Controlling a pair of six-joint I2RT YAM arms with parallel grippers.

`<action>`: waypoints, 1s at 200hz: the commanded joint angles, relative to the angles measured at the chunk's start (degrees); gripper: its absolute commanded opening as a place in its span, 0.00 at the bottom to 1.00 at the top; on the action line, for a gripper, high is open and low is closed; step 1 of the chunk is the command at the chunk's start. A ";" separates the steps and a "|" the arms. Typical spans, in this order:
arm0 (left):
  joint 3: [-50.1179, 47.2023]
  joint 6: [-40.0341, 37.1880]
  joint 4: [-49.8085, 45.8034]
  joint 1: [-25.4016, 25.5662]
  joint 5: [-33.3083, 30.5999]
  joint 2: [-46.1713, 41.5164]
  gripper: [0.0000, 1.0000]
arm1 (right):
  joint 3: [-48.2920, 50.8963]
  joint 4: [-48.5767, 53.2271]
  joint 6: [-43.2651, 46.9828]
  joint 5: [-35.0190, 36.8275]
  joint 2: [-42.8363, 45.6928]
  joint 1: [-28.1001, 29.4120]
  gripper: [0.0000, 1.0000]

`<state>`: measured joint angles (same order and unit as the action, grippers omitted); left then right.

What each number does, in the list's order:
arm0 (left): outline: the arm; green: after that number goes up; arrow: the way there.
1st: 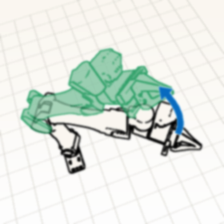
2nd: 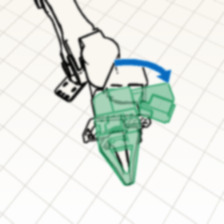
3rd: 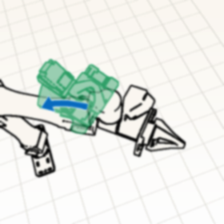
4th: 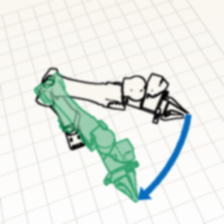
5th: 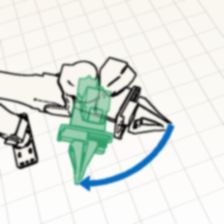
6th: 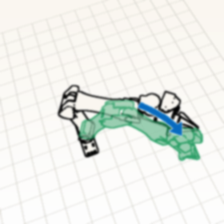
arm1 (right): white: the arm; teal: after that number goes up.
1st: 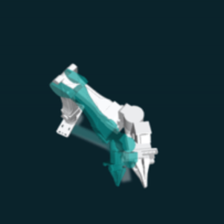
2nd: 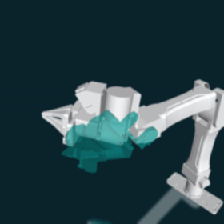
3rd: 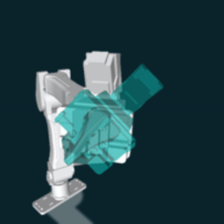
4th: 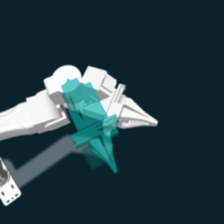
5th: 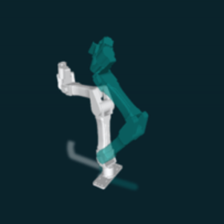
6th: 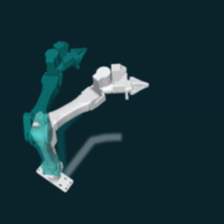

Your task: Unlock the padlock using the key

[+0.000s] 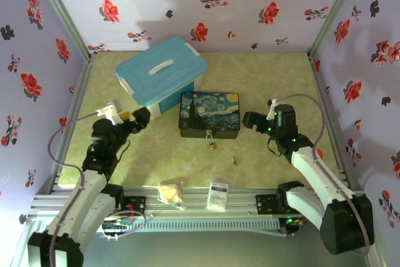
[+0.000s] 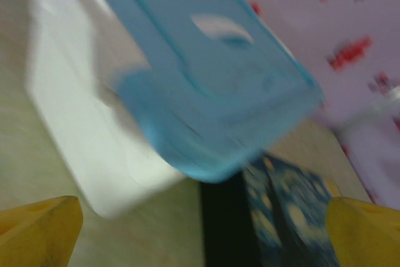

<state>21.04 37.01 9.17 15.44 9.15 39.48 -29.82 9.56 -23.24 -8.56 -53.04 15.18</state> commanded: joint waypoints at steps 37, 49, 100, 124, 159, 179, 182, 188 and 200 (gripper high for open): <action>5.14 1.21 -2.44 17.37 0.27 4.44 1.00 | 1.05 18.99 -5.50 9.47 9.50 12.87 0.86; 4.90 2.67 -1.34 19.32 -0.24 5.35 1.00 | 2.06 17.86 -7.01 8.69 9.50 15.92 0.83; 6.41 4.59 0.81 29.32 -3.66 12.82 1.00 | 4.52 14.43 -11.92 11.40 2.60 29.30 0.74; 7.40 4.34 2.25 32.89 -5.28 16.63 1.00 | 5.26 11.96 -14.46 14.90 -1.53 34.73 0.60; 8.61 4.60 3.08 34.74 -6.30 20.36 1.00 | 3.73 13.21 -15.48 21.83 -7.63 40.86 0.50; 9.34 4.45 2.70 35.23 -6.26 21.82 1.00 | 3.54 13.44 -16.95 23.58 -10.28 42.24 0.45; 9.30 4.47 2.70 35.31 -6.25 21.92 1.00 | 3.54 13.35 -17.05 23.75 -10.57 42.40 0.44; 9.36 4.36 2.78 35.43 -6.23 22.10 1.00 | 3.49 13.23 -17.05 23.80 -11.18 42.90 0.44; 9.22 4.55 3.12 35.52 -6.25 22.38 1.00 | 3.22 12.86 -17.18 24.22 -12.46 43.93 0.43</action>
<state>28.60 40.66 10.44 50.28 4.05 61.17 -25.19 23.22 -38.26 11.42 -63.61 57.21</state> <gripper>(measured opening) 0.997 0.441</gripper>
